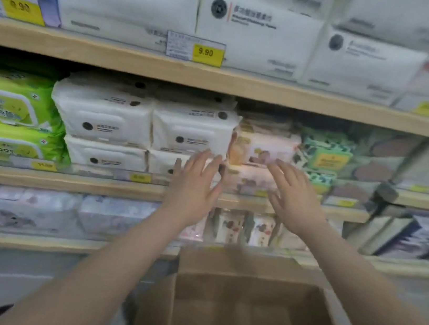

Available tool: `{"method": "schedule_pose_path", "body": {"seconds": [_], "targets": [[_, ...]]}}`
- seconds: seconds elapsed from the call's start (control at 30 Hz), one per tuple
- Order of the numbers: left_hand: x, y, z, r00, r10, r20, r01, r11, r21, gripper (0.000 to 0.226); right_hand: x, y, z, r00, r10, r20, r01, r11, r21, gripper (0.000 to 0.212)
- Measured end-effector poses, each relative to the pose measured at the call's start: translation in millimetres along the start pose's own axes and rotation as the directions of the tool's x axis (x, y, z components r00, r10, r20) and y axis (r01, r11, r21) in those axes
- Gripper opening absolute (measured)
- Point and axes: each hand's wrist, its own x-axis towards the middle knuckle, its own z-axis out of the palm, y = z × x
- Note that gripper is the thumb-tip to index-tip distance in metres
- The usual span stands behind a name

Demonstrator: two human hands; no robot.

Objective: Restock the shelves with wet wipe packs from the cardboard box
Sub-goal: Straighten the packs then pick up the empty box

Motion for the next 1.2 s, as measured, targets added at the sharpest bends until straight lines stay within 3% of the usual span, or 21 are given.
{"method": "schedule_pose_path", "body": {"seconds": [0.23,0.37,0.47,0.53,0.6,0.7,0.73,0.87,1.0,1.13,1.2], "targets": [[-104,54,92,0.976,-0.127,0.179,0.15,0.981,-0.121,0.062,-161,65,30,0.933,0.279,0.226,-0.305,0.948,0.088,0.056],[-165,51,132,0.903,-0.32,0.287,0.358,0.93,-0.089,0.066,-244,81,67,0.773,0.424,0.472,-0.512,0.856,0.068,0.061],[-199,45,155,0.8,-0.478,0.364,0.518,0.855,-0.017,0.08,-285,89,91,0.616,0.502,0.607,-0.61,0.791,-0.034,0.067],[-211,43,167,0.734,-0.531,0.422,0.587,0.81,-0.001,0.092,-299,92,104,0.51,0.549,0.662,-0.67,0.736,-0.094,0.073],[-216,39,177,0.693,-0.549,0.467,0.608,0.793,0.031,0.099,-304,93,118,0.441,0.553,0.707,-0.753,0.656,-0.044,0.077],[-217,27,189,0.658,-0.559,0.505,0.626,0.778,0.045,0.109,-302,90,133,0.47,0.539,0.699,-0.747,0.664,-0.01,0.061],[-215,24,189,0.648,-0.557,0.519,0.63,0.776,0.046,0.109,-302,90,133,0.44,0.554,0.707,-0.76,0.649,-0.036,0.06],[-193,26,169,0.576,-0.608,0.547,0.687,0.722,0.079,0.104,-290,96,114,0.36,0.561,0.746,-0.803,0.593,-0.059,0.078],[-166,48,123,0.631,-0.563,0.533,0.664,0.748,0.004,0.09,-274,112,71,0.334,0.578,0.744,-0.8,0.592,-0.1,0.082],[-131,70,61,0.723,-0.465,0.512,0.576,0.814,-0.076,0.086,-258,121,-9,0.282,0.645,0.71,-0.86,0.498,-0.111,0.059],[-113,84,23,0.75,-0.414,0.515,0.54,0.833,-0.118,0.085,-247,125,-56,0.255,0.655,0.711,-0.864,0.485,-0.137,0.059]]}}
